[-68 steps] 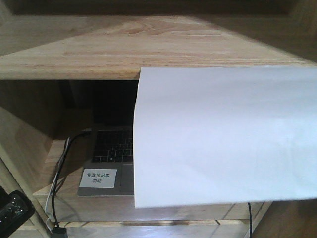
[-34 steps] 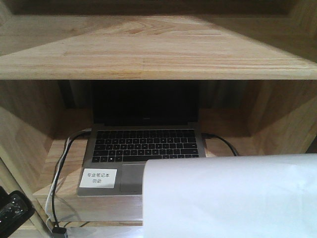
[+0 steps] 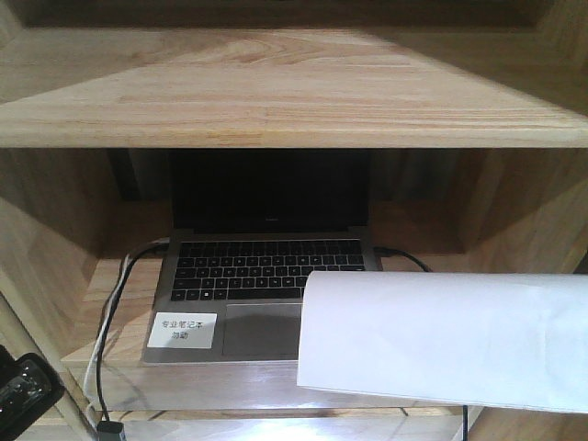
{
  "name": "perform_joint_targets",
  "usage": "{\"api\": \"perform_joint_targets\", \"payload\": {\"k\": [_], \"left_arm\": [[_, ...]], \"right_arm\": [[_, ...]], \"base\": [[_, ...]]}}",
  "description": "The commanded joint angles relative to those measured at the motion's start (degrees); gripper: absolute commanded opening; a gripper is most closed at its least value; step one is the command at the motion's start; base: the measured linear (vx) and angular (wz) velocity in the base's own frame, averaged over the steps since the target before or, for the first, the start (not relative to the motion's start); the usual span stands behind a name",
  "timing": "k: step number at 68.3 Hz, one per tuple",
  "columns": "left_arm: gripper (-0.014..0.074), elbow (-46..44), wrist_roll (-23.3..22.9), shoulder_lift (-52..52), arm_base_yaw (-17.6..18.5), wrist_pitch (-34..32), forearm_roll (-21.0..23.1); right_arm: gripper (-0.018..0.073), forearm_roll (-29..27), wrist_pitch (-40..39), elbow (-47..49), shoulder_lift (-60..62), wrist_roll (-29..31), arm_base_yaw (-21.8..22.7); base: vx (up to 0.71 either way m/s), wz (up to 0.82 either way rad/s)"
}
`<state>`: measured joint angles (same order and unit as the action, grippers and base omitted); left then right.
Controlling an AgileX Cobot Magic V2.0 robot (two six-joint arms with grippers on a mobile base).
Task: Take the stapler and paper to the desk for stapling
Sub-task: 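Pinch the paper stack with the right gripper and pull it off the shelf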
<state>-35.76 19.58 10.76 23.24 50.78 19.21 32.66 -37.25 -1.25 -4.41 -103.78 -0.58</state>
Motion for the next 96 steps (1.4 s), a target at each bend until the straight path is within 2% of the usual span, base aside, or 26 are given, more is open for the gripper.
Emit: {"api": "perform_joint_targets", "payload": {"k": [1, 57, 96], "left_arm": [[-0.0006, -1.51, -0.14, 0.77, 0.26, -6.37, 1.85], [-0.0006, -1.51, -0.14, 0.9, 0.26, -6.27, 1.85], [-0.0006, -1.51, -0.14, 1.03, 0.26, -6.27, 1.8]], "right_arm": [[-0.0003, -0.56, -2.48, 1.43, -0.68, 0.78, -0.06], [-0.0003, -0.45, -2.76, 1.43, -0.68, 0.78, -0.06], [-0.0003, -0.45, -2.68, 1.43, -0.68, 0.78, -0.06]], "base": [[0.0, 0.0], [-0.01, 0.0], [-0.18, 0.06]]}}
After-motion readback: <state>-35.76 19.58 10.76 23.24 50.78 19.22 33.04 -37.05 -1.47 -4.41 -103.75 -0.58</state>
